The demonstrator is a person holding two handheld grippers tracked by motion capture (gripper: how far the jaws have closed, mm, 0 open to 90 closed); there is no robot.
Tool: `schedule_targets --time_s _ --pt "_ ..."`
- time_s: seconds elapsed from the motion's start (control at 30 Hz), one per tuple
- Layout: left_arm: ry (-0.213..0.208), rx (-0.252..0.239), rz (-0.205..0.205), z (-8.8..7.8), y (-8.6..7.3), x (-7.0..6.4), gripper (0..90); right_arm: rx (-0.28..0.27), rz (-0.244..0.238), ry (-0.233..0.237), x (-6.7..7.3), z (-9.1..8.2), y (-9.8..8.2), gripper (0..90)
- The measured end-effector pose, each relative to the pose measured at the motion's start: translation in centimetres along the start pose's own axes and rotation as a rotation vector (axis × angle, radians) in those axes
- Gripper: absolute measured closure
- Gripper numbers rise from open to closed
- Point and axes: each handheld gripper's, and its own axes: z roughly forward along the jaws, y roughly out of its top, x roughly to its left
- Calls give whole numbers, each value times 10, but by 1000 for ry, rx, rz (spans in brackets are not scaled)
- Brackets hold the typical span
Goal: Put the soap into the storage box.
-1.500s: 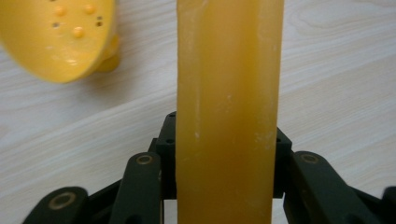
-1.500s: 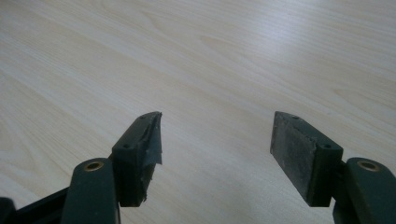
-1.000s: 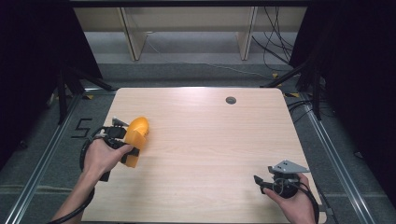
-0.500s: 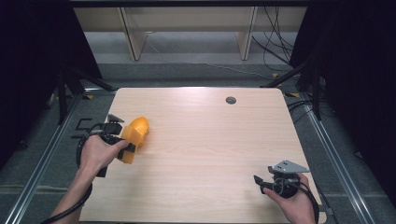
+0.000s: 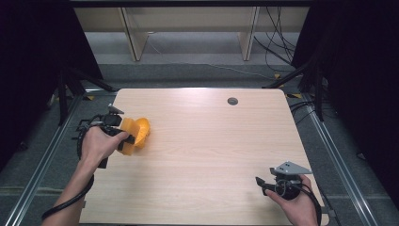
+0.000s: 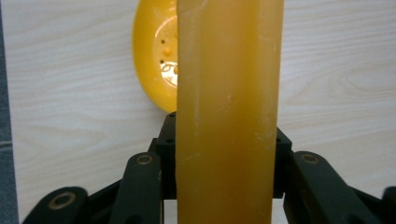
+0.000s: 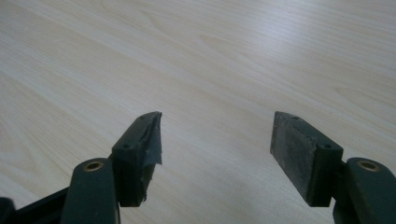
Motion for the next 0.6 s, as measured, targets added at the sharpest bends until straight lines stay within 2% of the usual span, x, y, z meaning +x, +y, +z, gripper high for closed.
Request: schedule_targets --time_s 0.17,0.33,0.5,0.57,0.6 --pt "24 2 -10 3 9 2 606 -12 1 4 0 2 0 343" --pt "54 -5 -8 9 19 0 606 -1 2 1 0 0 0 343" --pt "71 -3 -8 17 27 -2 606 -4 0 -1 0 0 0 343" --pt "73 3 -15 21 30 -2 606 -7 28 20 1 1 0 343" --pt "70 3 -10 22 31 -2 606 -12 17 16 0 1 0 343"
